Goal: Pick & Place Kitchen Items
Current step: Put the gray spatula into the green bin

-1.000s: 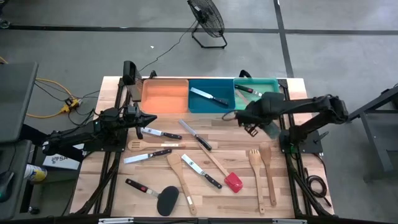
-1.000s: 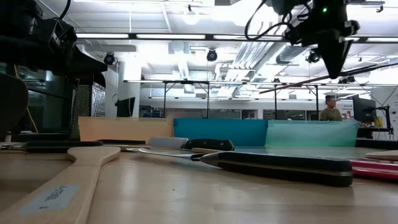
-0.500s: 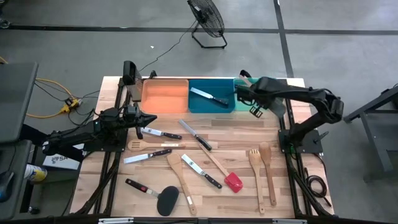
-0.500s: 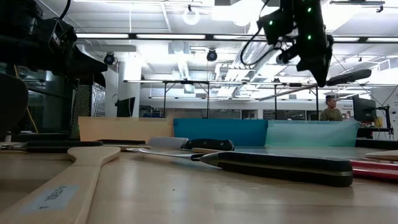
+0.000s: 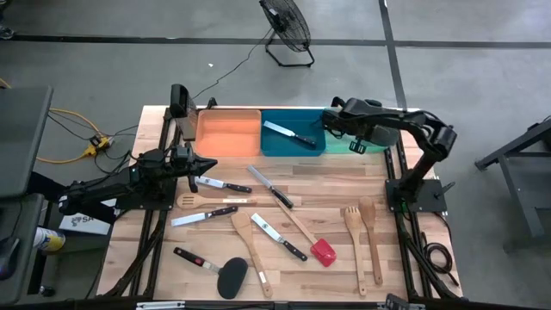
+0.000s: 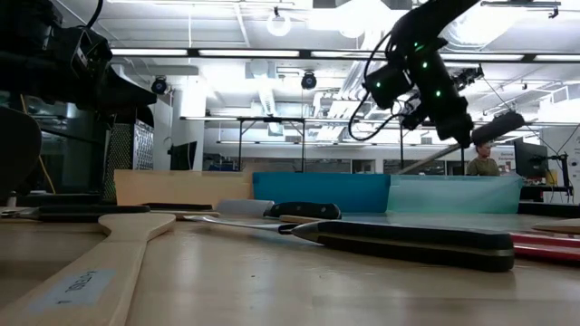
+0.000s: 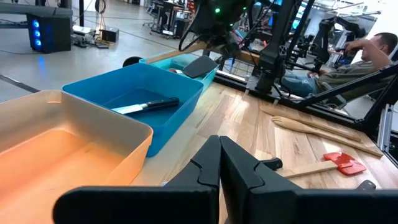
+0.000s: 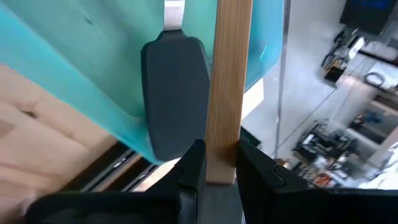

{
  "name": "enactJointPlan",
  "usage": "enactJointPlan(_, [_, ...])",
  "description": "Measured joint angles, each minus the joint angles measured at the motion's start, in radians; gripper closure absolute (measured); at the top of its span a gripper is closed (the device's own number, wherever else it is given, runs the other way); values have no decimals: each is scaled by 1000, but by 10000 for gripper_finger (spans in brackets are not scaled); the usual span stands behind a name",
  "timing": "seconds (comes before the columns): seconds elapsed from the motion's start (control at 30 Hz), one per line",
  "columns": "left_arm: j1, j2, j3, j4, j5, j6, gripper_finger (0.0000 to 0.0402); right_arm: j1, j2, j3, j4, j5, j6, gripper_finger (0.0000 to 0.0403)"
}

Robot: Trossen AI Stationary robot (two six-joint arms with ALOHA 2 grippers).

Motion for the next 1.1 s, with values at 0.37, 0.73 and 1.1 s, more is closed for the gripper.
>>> enactJointPlan(0.37, [0,0,0,0,0,0,402,-11,29,0,156,-19,-162,349])
enactJointPlan(0.73, [0,0,0,0,0,0,402,-60,29,0,203,-148,-156,349])
enactJointPlan(1.1, [0,0,0,0,0,0,402,-120,29,0,228,-199,-223,349])
